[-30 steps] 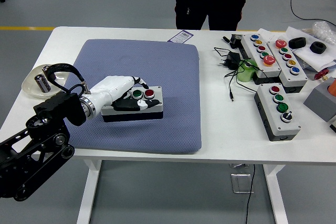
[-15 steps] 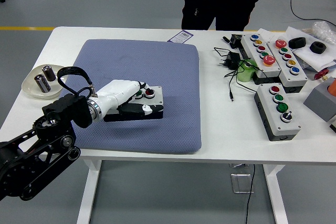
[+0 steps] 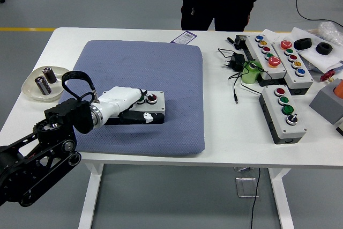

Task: Pick up the button,place it on the desk,press the button,press the button

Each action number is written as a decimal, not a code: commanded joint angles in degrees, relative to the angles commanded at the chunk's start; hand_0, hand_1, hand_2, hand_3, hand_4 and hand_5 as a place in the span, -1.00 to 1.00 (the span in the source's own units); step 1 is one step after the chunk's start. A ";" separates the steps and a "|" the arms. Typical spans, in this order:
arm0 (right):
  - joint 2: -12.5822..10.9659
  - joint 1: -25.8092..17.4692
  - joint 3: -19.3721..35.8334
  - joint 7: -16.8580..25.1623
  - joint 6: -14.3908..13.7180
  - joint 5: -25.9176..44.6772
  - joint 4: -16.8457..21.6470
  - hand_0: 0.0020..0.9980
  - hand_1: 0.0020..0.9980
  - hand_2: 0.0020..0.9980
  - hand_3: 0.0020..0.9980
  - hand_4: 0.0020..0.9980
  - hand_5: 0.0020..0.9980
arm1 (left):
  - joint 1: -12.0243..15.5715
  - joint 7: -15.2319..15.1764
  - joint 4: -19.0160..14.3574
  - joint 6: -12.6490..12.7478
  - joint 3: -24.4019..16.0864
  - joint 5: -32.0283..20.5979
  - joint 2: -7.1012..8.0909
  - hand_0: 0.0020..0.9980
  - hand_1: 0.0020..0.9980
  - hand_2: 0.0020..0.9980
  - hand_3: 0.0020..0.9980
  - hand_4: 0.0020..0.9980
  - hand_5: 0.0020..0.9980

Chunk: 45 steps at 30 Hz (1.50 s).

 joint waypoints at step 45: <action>0.07 0.06 0.45 0.10 0.02 -0.23 0.00 0.49 0.37 0.41 0.15 -0.64 -0.78 | 4.33 0.66 -3.09 0.74 -5.53 2.97 2.04 -1.00 -1.00 -1.00 0.42 0.77 1.00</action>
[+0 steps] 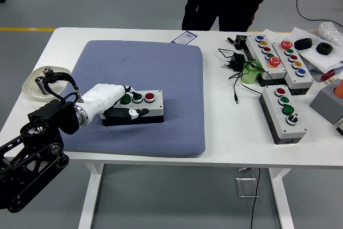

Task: Pick up the button,place it on the desk,press the button,press the button

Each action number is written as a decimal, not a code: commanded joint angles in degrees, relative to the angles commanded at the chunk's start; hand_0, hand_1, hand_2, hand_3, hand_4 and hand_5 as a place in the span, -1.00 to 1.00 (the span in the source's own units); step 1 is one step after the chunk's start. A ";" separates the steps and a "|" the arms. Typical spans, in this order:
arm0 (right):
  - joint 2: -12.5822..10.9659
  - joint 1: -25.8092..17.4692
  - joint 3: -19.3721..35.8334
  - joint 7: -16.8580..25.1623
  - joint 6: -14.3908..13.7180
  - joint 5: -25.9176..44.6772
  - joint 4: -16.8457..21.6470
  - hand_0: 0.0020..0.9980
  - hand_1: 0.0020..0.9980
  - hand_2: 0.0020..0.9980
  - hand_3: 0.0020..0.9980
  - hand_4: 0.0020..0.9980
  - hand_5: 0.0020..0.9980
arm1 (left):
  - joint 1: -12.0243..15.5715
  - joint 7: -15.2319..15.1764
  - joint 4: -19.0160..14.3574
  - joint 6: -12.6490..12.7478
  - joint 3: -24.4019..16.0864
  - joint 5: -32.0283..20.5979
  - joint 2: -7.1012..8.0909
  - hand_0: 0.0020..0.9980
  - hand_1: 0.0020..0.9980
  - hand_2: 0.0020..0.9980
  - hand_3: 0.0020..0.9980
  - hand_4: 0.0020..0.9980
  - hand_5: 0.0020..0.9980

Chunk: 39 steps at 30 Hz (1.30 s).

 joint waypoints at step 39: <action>0.23 -0.30 0.32 -0.20 -0.04 -0.30 0.00 0.49 0.37 0.41 0.15 -0.64 -0.78 | 3.67 -17.62 16.00 22.13 -21.22 -79.42 -3.84 0.79 0.80 0.93 0.97 0.69 1.00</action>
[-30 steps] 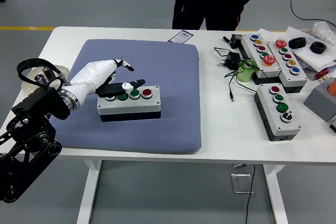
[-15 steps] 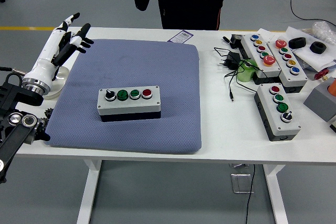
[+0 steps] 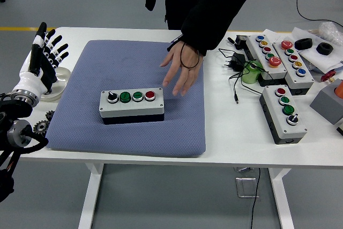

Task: Pick up the button,place it on the desk,press the button,press the button

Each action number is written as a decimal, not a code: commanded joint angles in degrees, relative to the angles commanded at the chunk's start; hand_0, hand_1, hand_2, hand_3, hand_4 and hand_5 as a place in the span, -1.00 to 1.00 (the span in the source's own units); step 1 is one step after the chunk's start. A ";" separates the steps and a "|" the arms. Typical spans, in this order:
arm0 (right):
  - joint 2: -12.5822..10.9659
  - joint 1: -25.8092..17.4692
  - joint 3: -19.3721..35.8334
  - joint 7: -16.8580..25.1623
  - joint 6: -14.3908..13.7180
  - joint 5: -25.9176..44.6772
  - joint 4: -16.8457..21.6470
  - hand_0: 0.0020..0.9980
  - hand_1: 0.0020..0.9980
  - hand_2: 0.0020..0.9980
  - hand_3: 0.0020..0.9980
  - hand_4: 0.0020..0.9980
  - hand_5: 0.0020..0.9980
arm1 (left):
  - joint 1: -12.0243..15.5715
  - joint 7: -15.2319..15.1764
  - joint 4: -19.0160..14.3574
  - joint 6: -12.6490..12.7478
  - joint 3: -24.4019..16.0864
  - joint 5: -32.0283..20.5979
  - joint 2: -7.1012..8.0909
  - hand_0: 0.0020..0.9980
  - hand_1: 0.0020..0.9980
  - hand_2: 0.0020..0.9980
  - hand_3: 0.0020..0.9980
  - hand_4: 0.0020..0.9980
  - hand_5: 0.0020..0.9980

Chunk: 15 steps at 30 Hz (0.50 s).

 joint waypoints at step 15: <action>0.05 -0.24 -0.45 0.02 0.03 0.43 0.00 0.49 0.37 0.41 0.15 -0.64 -0.78 | 0.30 0.47 0.26 -0.40 0.04 -8.09 -0.16 0.79 0.79 0.93 0.97 0.68 1.00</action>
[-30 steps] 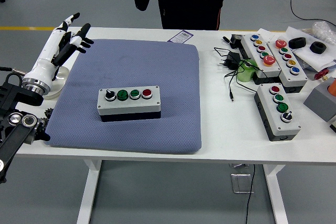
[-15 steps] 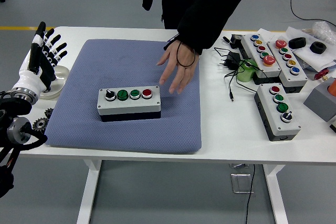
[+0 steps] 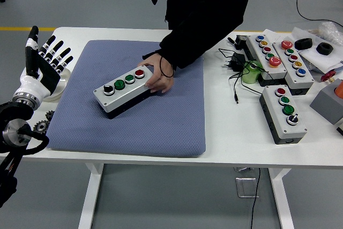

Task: Pick up the button,place it on the desk,press the button,press the button

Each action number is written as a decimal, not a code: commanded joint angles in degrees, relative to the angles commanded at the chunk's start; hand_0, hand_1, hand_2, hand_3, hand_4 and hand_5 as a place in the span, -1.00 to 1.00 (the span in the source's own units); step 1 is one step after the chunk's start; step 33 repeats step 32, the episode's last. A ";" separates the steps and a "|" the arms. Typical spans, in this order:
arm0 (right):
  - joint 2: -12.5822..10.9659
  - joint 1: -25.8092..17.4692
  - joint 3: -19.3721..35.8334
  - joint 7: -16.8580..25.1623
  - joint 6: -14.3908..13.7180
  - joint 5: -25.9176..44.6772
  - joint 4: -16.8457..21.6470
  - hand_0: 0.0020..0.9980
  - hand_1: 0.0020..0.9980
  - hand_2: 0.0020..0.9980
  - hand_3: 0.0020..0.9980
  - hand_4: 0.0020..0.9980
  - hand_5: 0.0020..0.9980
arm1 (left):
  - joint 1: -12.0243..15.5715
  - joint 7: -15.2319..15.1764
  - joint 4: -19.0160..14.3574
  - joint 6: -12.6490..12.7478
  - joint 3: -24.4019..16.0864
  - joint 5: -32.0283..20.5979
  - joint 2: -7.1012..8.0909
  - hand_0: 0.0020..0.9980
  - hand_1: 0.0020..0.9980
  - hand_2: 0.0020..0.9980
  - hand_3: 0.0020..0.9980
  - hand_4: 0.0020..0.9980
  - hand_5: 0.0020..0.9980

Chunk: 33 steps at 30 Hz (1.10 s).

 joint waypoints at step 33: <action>-0.04 0.41 0.01 -0.03 0.04 0.14 0.00 0.49 0.37 0.41 0.15 -0.64 -0.78 | -0.38 -0.17 0.11 -0.40 -0.07 1.20 0.15 0.78 0.79 0.93 0.97 0.67 1.00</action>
